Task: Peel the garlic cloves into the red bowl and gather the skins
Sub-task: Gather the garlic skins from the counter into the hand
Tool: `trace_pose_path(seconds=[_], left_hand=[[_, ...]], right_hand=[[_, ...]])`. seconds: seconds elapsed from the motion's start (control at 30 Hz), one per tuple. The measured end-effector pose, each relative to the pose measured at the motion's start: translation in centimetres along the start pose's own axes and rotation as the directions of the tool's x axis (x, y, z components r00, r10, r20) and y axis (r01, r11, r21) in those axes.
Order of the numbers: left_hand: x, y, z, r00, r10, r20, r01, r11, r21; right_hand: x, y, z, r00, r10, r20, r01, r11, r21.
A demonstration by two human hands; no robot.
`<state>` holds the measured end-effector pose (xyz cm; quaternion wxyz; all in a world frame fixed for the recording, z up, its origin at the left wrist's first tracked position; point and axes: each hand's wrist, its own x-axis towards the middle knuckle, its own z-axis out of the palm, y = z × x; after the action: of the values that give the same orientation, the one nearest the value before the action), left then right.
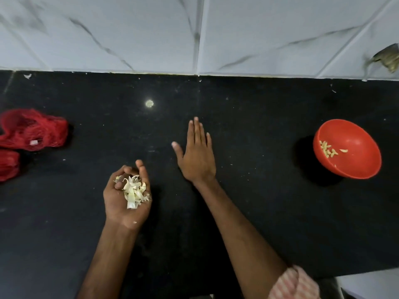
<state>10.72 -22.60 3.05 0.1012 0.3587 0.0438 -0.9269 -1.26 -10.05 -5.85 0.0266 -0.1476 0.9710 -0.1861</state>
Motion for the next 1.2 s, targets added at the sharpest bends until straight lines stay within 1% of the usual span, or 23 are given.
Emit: trace_pose_path(seconds=[0.03,0.1,0.17,0.2,0.27,0.3,0.37,0.43,0.47,0.6,0.63,0.67,0.7,0.73,0.77,0.8,0.87,0.9,0.97,1.03,1.1,1.13,1.2], left_hand=[[-0.1,0.1,0.0,1.0,-0.005,-0.004,0.005,1.0,-0.008],[-0.3,0.3,-0.1,1.0,-0.009,-0.012,0.009,1.0,-0.005],[-0.5,0.3,-0.2,1.0,-0.017,-0.021,0.017,1.0,0.016],[-0.6,0.2,-0.2,0.999,-0.022,-0.028,0.022,1.0,0.022],[-0.7,0.0,-0.3,0.999,-0.024,-0.037,0.025,0.999,0.032],[-0.8,-0.1,-0.3,0.999,-0.026,-0.038,0.027,0.999,0.032],[-0.8,-0.4,-0.4,0.999,-0.031,-0.036,0.032,0.999,0.036],[-0.7,-0.7,-0.5,0.998,-0.039,-0.04,0.041,0.998,0.051],[-0.7,-0.8,-0.6,0.998,-0.042,-0.041,0.044,0.998,0.052],[-0.8,-1.2,-1.5,0.997,-0.056,-0.047,0.058,0.997,0.043],[-0.8,-1.3,-1.7,0.997,-0.058,-0.051,0.06,0.997,0.04],[-0.7,-1.3,-1.9,0.997,-0.06,-0.051,0.062,0.997,0.038],[-0.7,-1.4,-2.1,0.997,-0.062,-0.045,0.064,0.997,0.039],[-0.6,-1.6,-2.2,0.997,-0.063,-0.037,0.065,0.997,0.041],[-0.5,-1.8,-2.3,0.998,-0.063,-0.03,0.065,0.997,0.047],[-0.2,-2.1,-2.3,0.997,-0.066,-0.026,0.067,0.996,0.058],[0.5,-2.5,-2.9,0.995,-0.095,-0.023,0.097,0.992,0.083],[0.8,-2.8,-3.2,0.992,-0.126,-0.018,0.128,0.987,0.093],[1.0,-3.1,-3.6,0.982,-0.191,-0.012,0.191,0.975,0.117],[1.1,-3.5,-3.8,0.977,-0.212,-0.012,0.212,0.968,0.135],[0.8,-3.8,-3.7,0.981,-0.193,-0.01,0.192,0.97,0.152],[0.6,-3.9,-3.7,0.983,-0.186,-0.003,0.184,0.968,0.173],[0.4,-4.0,-3.7,0.978,-0.21,0.013,0.203,0.956,0.211]], right_hand=[[0.9,0.3,0.1,1.0,-0.03,0.001,0.03,0.999,0.019],[0.4,0.7,0.4,0.994,-0.096,-0.046,0.1,0.992,0.071],[-2.9,1.3,0.8,0.979,-0.153,-0.132,0.162,0.985,0.055],[-5.0,1.6,1.0,0.969,-0.197,-0.148,0.206,0.978,0.044],[-8.7,2.1,0.9,0.952,-0.283,-0.114,0.287,0.958,0.024],[-10.0,2.3,0.8,0.95,-0.295,-0.103,0.301,0.953,0.043],[-11.4,2.6,0.0,0.961,-0.262,-0.09,0.269,0.96,0.072],[-11.6,2.9,-0.5,0.949,-0.273,-0.159,0.281,0.959,0.031],[-11.5,3.0,-0.6,0.949,-0.268,-0.166,0.279,0.959,0.045],[-10.5,3.7,-0.8,0.962,-0.213,-0.173,0.239,0.96,0.143],[-10.1,4.0,-1.2,0.967,-0.158,-0.199,0.194,0.965,0.175],[-9.6,4.2,-1.6,0.968,-0.07,-0.241,0.127,0.964,0.232],[-9.2,4.1,-2.4,0.958,0.037,-0.284,0.059,0.945,0.321],[-8.9,3.6,-3.3,0.939,0.117,-0.324,0.031,0.908,0.417],[-9.0,2.7,-4.3,0.922,0.153,-0.357,0.057,0.856,0.513],[-9.3,1.3,-5.3,0.917,0.144,-0.371,0.11,0.804,0.584],[-10.7,-1.9,-6.4,0.937,0.041,-0.347,0.206,0.737,0.643],[-11.7,-3.2,-6.5,0.945,-0.02,-0.325,0.237,0.725,0.646],[-13.2,-4.5,-6.0,0.937,-0.147,-0.316,0.317,0.737,0.597],[-13.8,-4.4,-5.2,0.894,-0.273,-0.356,0.423,0.777,0.466],[-13.9,-4.1,-4.8,0.836,-0.369,-0.406,0.507,0.803,0.314],[-14.1,-4.1,-4.7,0.82,-0.388,-0.422,0.524,0.805,0.278],[-14.4,-4.1,-5.1,0.809,-0.393,-0.437,0.536,0.798,0.275]])
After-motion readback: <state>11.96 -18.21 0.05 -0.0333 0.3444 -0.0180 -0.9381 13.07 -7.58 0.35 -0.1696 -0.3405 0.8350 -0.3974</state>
